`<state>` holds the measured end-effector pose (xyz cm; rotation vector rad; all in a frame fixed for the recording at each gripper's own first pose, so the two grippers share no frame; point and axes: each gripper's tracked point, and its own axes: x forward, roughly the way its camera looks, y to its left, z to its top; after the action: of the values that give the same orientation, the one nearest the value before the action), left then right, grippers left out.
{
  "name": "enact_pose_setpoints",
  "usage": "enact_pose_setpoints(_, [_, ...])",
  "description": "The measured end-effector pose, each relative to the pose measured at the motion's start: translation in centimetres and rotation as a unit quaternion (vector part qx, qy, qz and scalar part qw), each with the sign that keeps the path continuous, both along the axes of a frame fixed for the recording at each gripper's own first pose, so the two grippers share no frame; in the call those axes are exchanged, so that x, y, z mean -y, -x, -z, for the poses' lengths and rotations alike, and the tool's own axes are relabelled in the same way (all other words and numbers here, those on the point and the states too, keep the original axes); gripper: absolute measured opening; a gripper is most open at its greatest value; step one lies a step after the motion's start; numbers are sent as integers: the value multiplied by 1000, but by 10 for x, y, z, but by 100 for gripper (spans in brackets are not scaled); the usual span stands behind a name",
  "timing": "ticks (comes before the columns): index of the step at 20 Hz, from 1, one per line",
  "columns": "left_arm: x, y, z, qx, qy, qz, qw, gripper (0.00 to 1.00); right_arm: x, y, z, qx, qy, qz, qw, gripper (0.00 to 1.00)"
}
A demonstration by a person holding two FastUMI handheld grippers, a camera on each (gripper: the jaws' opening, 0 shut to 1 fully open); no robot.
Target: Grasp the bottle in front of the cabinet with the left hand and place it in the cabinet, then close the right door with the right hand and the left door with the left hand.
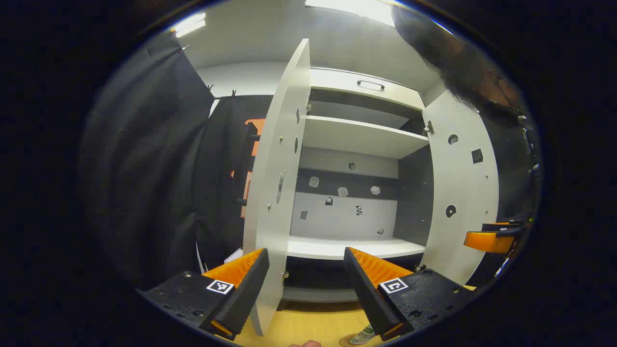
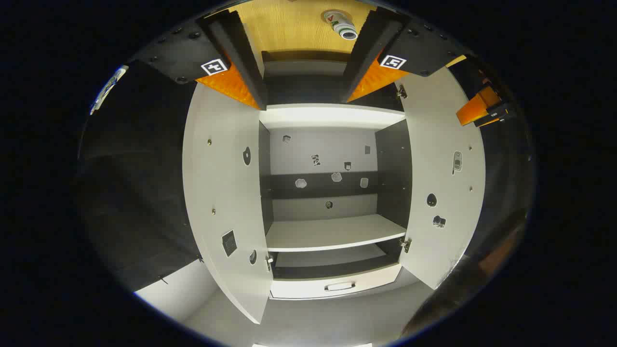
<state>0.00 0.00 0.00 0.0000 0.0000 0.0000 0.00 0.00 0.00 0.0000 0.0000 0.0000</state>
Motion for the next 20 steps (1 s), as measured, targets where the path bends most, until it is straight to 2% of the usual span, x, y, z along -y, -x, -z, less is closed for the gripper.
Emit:
enact_pose_setpoints(15, [-11,8,2,-3,1,-24,1000,95,9,8,13,-10,11,8,1000,98])
enact_pose_setpoints(16, [-10,8,2,-3,4,-23,1000,92,10,9,14,-11,11,9,1000,99])
enact_pose_setpoints(20, [-8,7,8,-10,8,-23,1000,95,13,10,17,-12,9,12,1000,99])
